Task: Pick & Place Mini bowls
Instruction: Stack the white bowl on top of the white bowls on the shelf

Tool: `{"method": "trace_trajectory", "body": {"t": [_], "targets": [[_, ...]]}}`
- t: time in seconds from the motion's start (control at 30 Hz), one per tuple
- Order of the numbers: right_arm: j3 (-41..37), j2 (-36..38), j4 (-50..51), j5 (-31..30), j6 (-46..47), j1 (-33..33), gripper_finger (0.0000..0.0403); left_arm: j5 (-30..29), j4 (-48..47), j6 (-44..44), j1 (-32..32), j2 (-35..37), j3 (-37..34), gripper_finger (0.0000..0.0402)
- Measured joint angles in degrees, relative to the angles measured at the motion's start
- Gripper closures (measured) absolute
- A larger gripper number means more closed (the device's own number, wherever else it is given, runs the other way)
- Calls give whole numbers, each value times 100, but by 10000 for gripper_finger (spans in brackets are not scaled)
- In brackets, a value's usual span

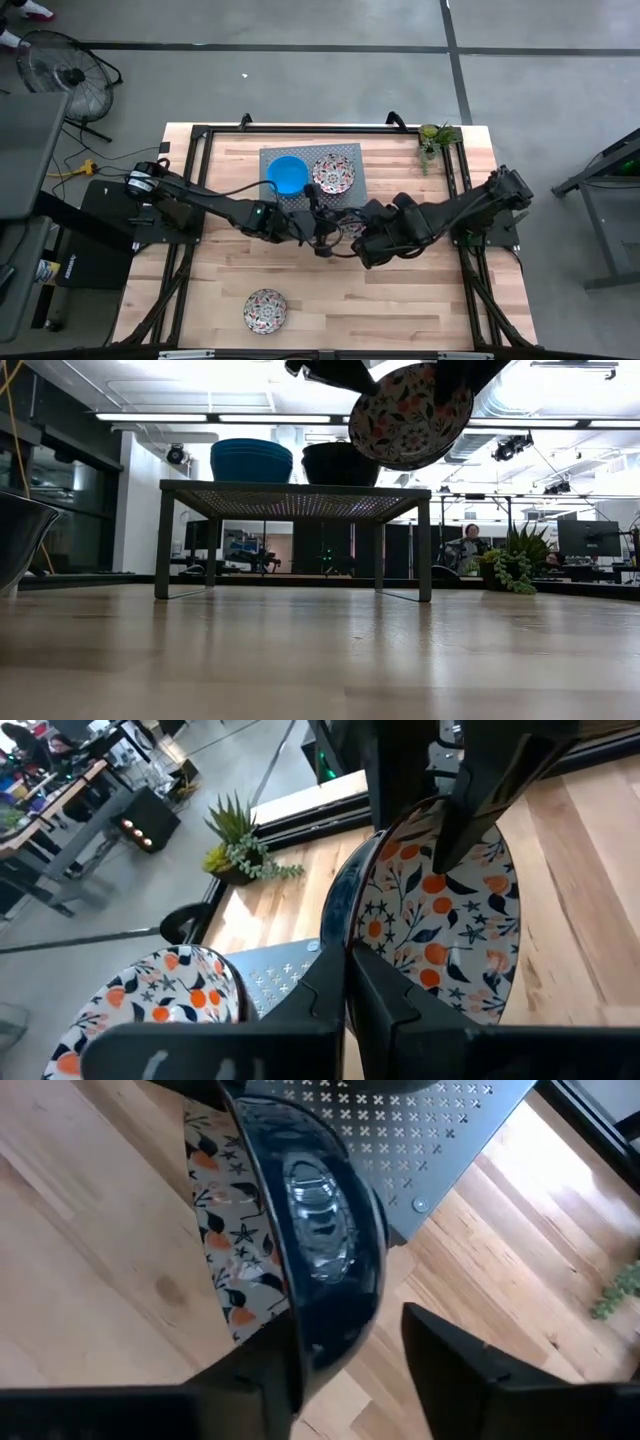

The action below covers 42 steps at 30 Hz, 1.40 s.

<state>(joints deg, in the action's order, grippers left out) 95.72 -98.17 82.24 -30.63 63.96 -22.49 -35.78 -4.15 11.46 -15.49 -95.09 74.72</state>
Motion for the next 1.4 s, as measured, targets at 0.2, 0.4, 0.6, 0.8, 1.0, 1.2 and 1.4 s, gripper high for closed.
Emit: {"method": "trace_trajectory", "body": {"t": [0.2,0.4,0.6,0.8,1.0,1.2,1.4], "targets": [[0,2,39,75,-154,21,320,191,186,283,-2,2,2,401],[-7,2,89,255,-303,160,394,421,187,341,-16,20,7,400],[-9,2,68,460,-385,236,399,656,149,353,-2,15,7,400],[-9,2,66,686,-377,235,400,856,141,406,9,7,7,401],[-7,17,72,903,-354,239,401,863,141,863,9,2,7,401],[0,214,143,1024,-339,228,402,1124,114,1102,16,-2,0,349],[0,532,699,749,-24,120,402,1244,59,1035,9,1,0,245]]}}
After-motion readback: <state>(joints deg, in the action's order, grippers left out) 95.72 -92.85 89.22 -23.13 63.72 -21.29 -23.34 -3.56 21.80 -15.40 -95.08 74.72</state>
